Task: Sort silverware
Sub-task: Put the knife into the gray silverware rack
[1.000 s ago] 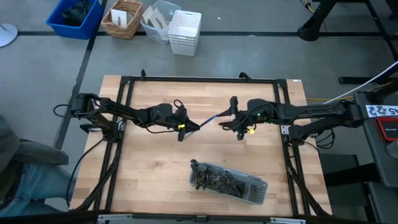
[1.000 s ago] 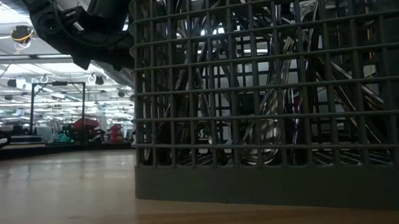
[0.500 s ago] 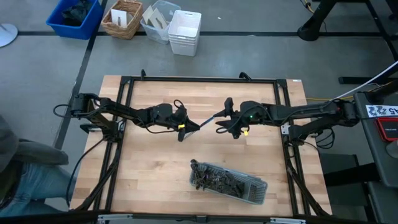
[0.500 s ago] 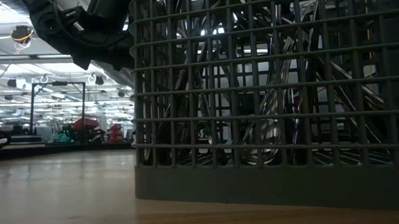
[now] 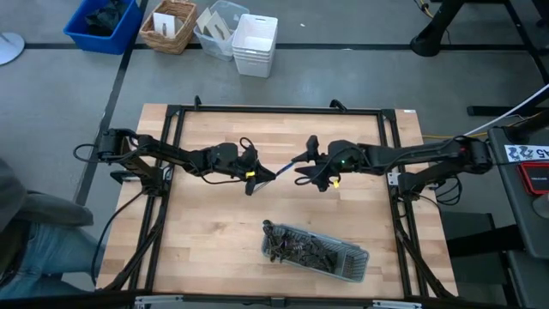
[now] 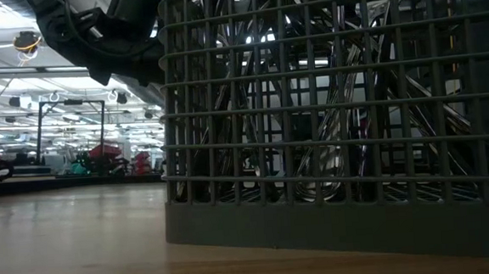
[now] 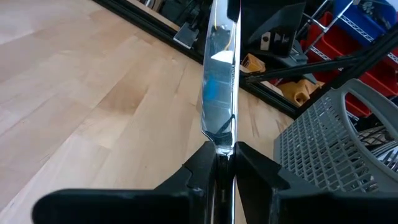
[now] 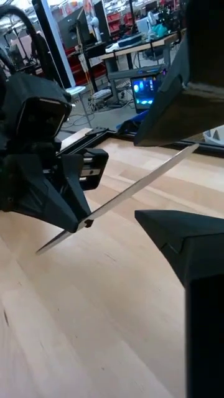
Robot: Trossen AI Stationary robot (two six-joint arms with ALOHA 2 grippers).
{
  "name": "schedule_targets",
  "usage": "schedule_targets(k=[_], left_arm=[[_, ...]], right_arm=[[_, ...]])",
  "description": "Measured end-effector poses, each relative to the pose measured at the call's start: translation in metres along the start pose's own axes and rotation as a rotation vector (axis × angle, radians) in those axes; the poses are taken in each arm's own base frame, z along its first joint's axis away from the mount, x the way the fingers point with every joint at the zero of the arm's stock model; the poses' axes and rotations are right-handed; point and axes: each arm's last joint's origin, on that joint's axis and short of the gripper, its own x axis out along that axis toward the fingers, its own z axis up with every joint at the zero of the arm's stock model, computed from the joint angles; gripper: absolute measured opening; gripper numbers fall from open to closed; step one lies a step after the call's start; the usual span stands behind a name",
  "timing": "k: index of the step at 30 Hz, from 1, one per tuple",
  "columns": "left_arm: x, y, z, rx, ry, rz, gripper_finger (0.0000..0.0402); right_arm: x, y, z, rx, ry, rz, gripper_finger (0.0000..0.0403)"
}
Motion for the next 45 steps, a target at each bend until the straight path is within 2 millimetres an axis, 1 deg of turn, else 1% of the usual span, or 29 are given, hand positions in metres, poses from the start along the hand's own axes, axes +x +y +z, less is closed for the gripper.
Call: schedule_targets(k=[5, 13, 37, 40, 45], left_arm=[[0.0, 0.0, -0.0001, 0.0, 0.001, 0.0, 0.0049], [0.0, 0.0001, -0.0001, -0.001, 0.001, 0.0, 0.0049], [0.0002, 0.0002, -0.0003, -0.011, 0.002, 0.001, 0.0049], [0.0002, 0.0002, -0.0003, -0.011, 0.002, 0.001, 0.0049], [0.0002, 0.0001, -0.0004, -0.011, 0.002, 0.0, 0.0049]], right_arm=[[0.0038, 0.0004, 0.0, -0.046, -0.004, -0.007, 0.0177], [0.0037, -0.0006, -0.0017, -0.046, 0.053, -0.043, 0.0177], [0.0037, 0.0013, -0.0021, -0.045, 0.043, -0.013, 0.0176], [0.0037, 0.0013, -0.0021, -0.045, 0.043, -0.013, 0.0165], [0.0037, 0.0013, -0.0021, -0.045, 0.043, -0.014, 0.0128]])
